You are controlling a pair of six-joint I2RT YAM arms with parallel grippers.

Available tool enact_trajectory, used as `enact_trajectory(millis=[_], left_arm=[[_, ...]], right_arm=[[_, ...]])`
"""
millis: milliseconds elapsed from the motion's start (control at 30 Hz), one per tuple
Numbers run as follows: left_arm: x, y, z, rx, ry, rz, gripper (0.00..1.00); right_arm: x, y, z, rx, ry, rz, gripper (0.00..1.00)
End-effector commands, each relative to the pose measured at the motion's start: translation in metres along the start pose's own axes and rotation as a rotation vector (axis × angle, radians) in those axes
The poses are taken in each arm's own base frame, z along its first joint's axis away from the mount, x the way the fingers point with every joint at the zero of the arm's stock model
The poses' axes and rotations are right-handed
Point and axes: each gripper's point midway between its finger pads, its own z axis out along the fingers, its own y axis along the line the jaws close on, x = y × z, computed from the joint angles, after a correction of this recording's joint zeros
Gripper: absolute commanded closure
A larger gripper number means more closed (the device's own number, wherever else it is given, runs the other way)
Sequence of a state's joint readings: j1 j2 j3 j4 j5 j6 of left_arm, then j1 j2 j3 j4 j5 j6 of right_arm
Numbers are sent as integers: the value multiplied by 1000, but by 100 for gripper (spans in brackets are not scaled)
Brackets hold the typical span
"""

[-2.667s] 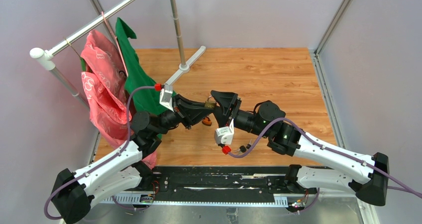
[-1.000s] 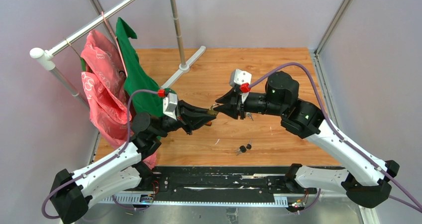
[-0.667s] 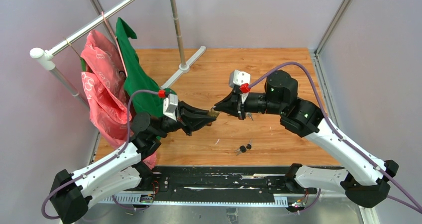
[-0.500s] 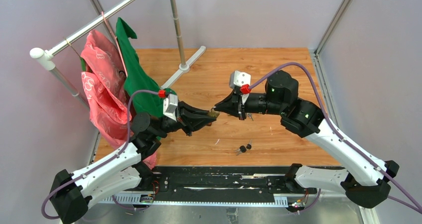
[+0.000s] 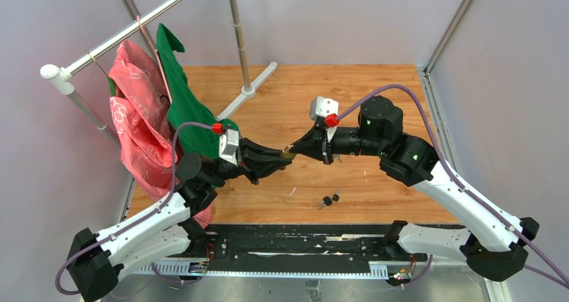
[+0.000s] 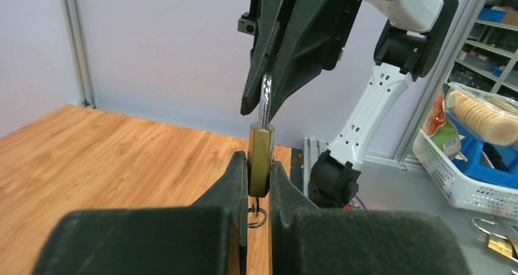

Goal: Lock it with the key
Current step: Lock the lock.

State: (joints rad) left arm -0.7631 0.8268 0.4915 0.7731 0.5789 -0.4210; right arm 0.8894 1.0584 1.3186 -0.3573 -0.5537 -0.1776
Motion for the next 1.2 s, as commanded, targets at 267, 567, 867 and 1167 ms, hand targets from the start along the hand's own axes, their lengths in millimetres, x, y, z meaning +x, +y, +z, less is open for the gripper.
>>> enact_trajectory(millis=[267, 567, 867, 1167], left_arm=[[-2, 21, -4, -108, -31, 85, 41], [4, 42, -16, -197, 91, 325, 40], [-8, 12, -7, -47, 65, 274, 40], [-18, 15, -2, -17, 53, 261, 38]], right_arm=[[-31, -14, -16, 111, -110, -27, 100], [-28, -17, -18, 133, -94, -42, 100], [-26, -13, -11, 95, -116, -35, 100], [-25, -7, -14, 75, -115, -37, 100]])
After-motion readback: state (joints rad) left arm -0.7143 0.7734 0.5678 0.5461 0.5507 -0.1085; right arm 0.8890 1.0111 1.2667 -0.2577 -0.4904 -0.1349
